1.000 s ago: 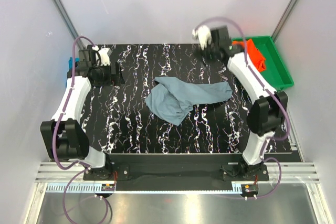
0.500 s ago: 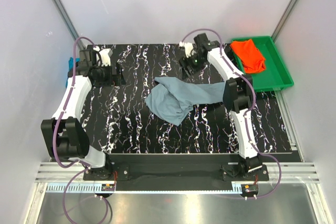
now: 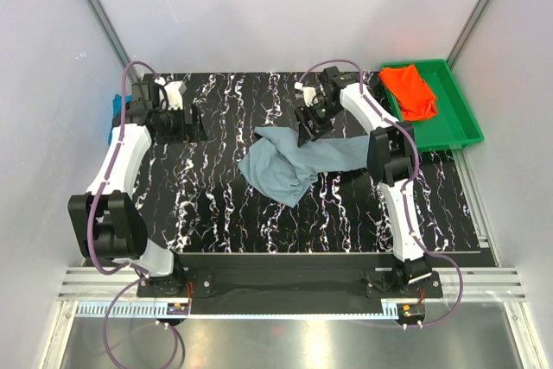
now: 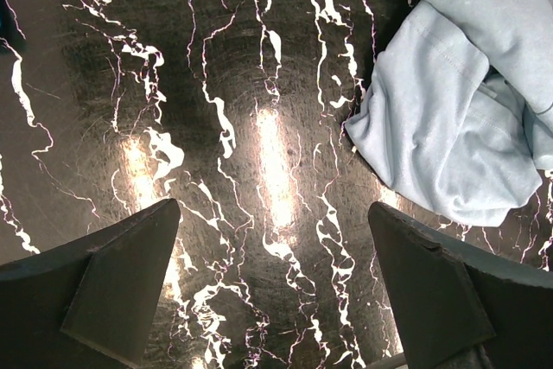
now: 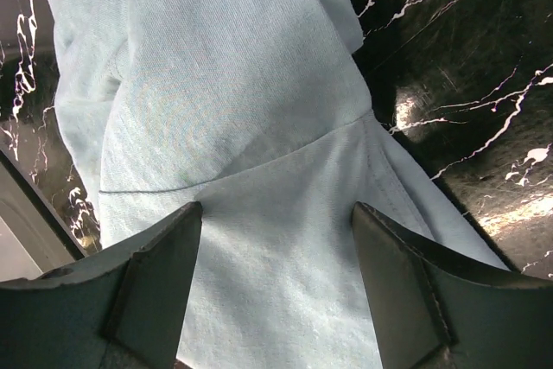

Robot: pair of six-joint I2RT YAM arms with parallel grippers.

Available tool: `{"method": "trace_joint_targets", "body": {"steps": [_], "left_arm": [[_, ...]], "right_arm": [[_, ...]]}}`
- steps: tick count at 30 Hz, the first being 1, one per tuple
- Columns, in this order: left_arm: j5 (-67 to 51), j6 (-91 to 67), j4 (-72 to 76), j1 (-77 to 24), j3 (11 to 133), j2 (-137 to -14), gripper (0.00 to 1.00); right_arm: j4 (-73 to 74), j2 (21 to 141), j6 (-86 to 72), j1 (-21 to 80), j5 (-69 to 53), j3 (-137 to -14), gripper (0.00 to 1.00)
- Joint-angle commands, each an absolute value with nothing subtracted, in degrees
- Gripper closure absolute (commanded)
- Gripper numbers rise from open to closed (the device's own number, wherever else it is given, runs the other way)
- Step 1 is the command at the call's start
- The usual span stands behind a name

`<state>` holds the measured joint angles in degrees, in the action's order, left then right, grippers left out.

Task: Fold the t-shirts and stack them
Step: Flatten the tshirt out

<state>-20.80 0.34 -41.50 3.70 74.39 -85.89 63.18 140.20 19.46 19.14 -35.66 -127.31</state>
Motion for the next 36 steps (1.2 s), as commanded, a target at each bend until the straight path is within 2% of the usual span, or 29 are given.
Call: {"method": "trace_joint_targets", "body": {"steps": [1, 2, 3, 4, 6, 7, 9, 10, 18, 23, 36], "left_arm": [[-22.15, 1.23, -41.48, 3.43, 75.67, -86.13, 0.01], [-22.15, 1.23, -41.48, 3.43, 75.67, -86.13, 0.01], [-22.15, 1.23, -41.48, 3.43, 75.59, -86.05, 0.01], [-22.15, 1.32, -41.48, 3.43, 75.32, -86.04, 0.01], [-22.06, 1.14, -41.31, 3.43, 74.97, -85.87, 0.01], [-22.15, 1.14, -41.22, 3.43, 74.71, -85.7, 0.01], [-22.15, 1.14, -41.22, 3.43, 74.62, -85.61, 0.01], [-22.15, 1.14, -41.05, 3.43, 74.53, -85.43, 0.01], [-20.57, 0.53, -39.99, 3.52, 75.06, -84.55, 0.01], [-20.56, 0.18, -39.11, 3.52, 77.78, -86.31, 0.01], [-24.78, -2.28, -37.27, 3.43, 80.6, -89.91, 0.01]], "right_arm": [[64.16, 139.3, 19.77, 19.77, -37.62, -127.97, 0.33], [64.16, 139.31, 19.78, 19.78, -37.62, -127.97, 0.34], [64.07, 139.39, 19.69, 19.86, -37.44, -128.06, 0.39], [63.9, 139.48, 19.6, 19.95, -37.35, -128.23, 0.51], [63.72, 139.57, 19.51, 20.04, -37.09, -128.23, 0.68], [63.63, 139.57, 19.42, 20.13, -36.74, -128.49, 0.86], [63.37, 139.66, 19.25, 20.21, -36.21, -128.85, 0.97], [63.37, 139.57, 19.25, 20.3, -35.78, -129.37, 1.0], [63.28, 133.6, 19.86, 22.58, -32.7, -134.73, 1.0], [68.99, 126.75, 21.27, 27.06, -33.05, -135.98, 1.0], [72.16, 99.15, 25.84, 35.24, -27.42, -103.57, 1.0]]}}
